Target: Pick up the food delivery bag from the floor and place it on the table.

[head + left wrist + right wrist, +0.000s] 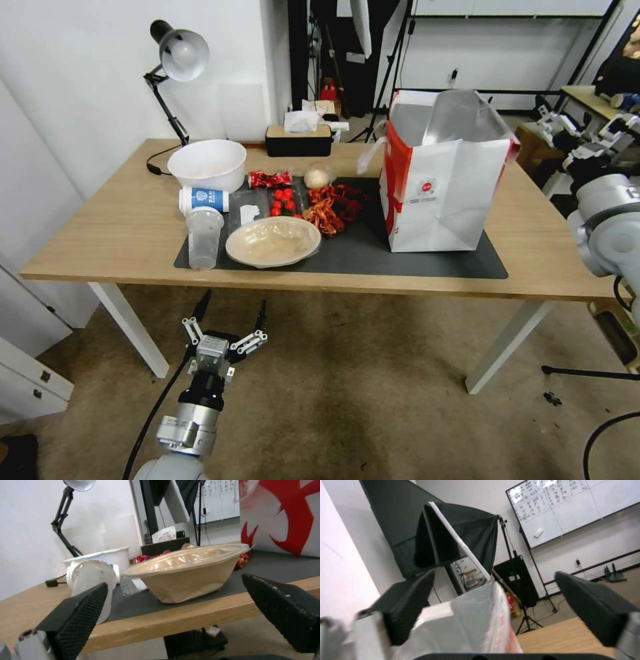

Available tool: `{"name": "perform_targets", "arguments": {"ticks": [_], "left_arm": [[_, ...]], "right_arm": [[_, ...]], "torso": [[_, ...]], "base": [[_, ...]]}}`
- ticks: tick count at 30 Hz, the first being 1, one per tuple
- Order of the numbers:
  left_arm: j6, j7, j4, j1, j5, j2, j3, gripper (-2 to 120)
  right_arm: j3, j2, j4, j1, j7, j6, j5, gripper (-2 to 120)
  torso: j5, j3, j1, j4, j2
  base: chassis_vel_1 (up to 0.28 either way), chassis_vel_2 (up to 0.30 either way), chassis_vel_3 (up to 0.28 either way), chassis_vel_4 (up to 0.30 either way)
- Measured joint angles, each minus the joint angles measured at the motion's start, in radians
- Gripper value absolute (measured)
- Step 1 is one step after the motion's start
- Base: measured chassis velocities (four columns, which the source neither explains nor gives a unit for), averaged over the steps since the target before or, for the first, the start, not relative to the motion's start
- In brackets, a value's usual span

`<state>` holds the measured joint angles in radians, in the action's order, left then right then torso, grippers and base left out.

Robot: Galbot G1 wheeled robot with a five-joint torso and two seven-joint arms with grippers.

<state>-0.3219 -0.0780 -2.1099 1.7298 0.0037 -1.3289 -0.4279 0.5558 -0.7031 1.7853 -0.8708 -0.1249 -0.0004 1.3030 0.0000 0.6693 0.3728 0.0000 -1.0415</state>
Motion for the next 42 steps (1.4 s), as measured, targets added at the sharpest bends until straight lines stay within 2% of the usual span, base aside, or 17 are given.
{"name": "perform_targets", "arguments": {"ticks": [3,9,17,20,24,27,28,31,32,35,36,37,41,42], "left_arm": [[0.001,-0.001,0.001,-0.002,-0.001,0.001,0.001,100],[0.000,-0.002,0.005,-0.004,-0.004,0.003,0.002,100],[-0.013,0.003,0.008,-0.005,-0.015,0.013,-0.001,100],[-0.014,0.003,0.004,-0.006,-0.029,0.020,-0.010,100],[-0.014,0.003,0.001,-0.005,-0.033,0.024,-0.014,100],[-0.015,0.002,-0.004,-0.005,-0.045,0.028,-0.022,100],[-0.015,0.002,-0.004,-0.005,-0.045,0.028,-0.022,100],[-0.020,0.001,-0.001,-0.004,-0.050,0.031,-0.025,100],[-0.025,0.001,0.004,-0.004,-0.053,0.032,-0.026,100],[-0.027,0.001,0.008,-0.003,-0.054,0.035,-0.026,100],[-0.027,0.001,0.014,-0.004,-0.054,0.038,-0.025,100],[-0.027,0.001,0.014,-0.004,-0.054,0.038,-0.025,100],[-0.027,0.004,0.034,-0.012,-0.054,0.038,-0.023,100],[-0.027,0.004,0.034,-0.012,-0.054,0.038,-0.023,100]], "right_arm": [[0.028,0.000,0.032,-0.038,-0.014,-0.009,-0.030,100],[0.103,-0.007,0.106,-0.142,-0.005,-0.035,-0.125,100],[0.224,-0.072,0.265,-0.339,0.007,-0.083,-0.312,100],[0.259,-0.151,0.342,-0.426,0.024,-0.103,-0.422,100],[0.266,-0.186,0.368,-0.449,0.033,-0.107,-0.468,100],[0.266,-0.282,0.428,-0.512,0.062,-0.130,-0.613,100],[0.266,-0.282,0.428,-0.512,0.062,-0.130,-0.613,100],[0.253,-0.358,0.440,-0.571,0.102,-0.117,-0.737,100],[0.245,-0.400,0.440,-0.603,0.122,-0.095,-0.790,100],[0.240,-0.445,0.432,-0.635,0.151,-0.057,-0.846,100],[0.234,-0.485,0.421,-0.664,0.178,-0.013,-0.899,100],[0.234,-0.485,0.421,-0.664,0.178,-0.013,-0.899,100],[0.208,-0.580,0.387,-0.725,0.229,0.095,-1.005,100],[0.208,-0.580,0.387,-0.725,0.229,0.095,-1.005,100]], "torso": [[-0.0001,0.000,0.000,0.0001,0.000],[0.0001,0.000,0.000,-0.0001,0.000],[-0.0003,0.000,0.000,0.0001,0.000],[0.0000,0.000,0.000,-0.0001,0.000],[-0.0002,0.000,0.000,0.0000,0.000],[-0.0003,0.000,0.000,0.0003,0.000],[-0.0003,0.000,0.000,0.0003,0.000],[-0.0002,0.000,0.000,0.0001,0.000],[-0.0001,0.000,0.000,0.0000,0.000],[-0.0003,0.000,0.000,0.0001,0.000],[0.0001,0.000,0.000,0.0000,0.000],[0.0001,0.000,0.000,0.0000,0.000],[-0.0002,0.000,0.000,0.0000,0.000],[-0.0002,0.000,0.000,0.0000,0.000]], "base": [[0.000,0.000,0.000,0.000],[0.000,0.000,0.000,0.000],[0.000,0.000,0.000,0.000],[0.000,0.000,0.000,0.000],[0.000,0.000,0.000,0.000],[0.000,0.000,0.000,0.000],[0.000,0.000,0.000,0.000],[0.000,0.000,0.000,0.000],[0.000,0.000,0.000,0.000],[0.000,0.000,0.000,0.000],[0.000,0.000,0.000,0.000],[0.000,0.000,0.000,0.000],[0.000,0.000,0.000,0.000],[0.000,0.000,0.000,0.000]]}}
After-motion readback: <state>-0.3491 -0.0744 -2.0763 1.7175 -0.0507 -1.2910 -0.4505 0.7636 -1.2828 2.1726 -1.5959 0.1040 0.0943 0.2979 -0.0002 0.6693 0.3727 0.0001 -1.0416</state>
